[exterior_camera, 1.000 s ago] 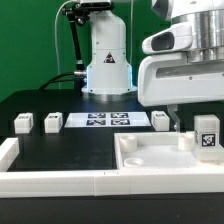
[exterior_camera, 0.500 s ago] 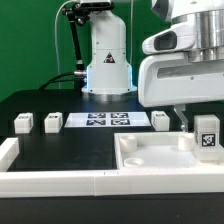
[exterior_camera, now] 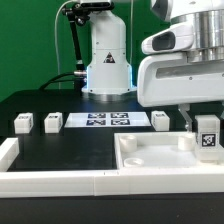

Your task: Assemble square table

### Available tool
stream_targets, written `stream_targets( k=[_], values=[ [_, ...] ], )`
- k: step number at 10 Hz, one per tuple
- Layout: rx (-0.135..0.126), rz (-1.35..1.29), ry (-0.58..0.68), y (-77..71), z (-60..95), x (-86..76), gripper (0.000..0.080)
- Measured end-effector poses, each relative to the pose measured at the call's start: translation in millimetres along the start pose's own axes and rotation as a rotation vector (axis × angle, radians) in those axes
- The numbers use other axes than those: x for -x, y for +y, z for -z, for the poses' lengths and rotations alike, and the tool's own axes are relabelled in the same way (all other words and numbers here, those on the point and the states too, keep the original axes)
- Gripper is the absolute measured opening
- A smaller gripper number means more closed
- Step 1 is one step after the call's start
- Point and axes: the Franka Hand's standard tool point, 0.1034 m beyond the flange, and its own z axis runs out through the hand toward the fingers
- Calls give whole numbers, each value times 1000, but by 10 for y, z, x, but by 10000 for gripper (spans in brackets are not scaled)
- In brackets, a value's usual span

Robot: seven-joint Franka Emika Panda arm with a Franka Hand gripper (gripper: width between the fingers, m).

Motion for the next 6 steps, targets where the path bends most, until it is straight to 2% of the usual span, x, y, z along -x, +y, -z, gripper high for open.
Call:
stream_targets(
  k=[6],
  values=[
    [4,-616,-4,32,-6,16,292]
  ],
)
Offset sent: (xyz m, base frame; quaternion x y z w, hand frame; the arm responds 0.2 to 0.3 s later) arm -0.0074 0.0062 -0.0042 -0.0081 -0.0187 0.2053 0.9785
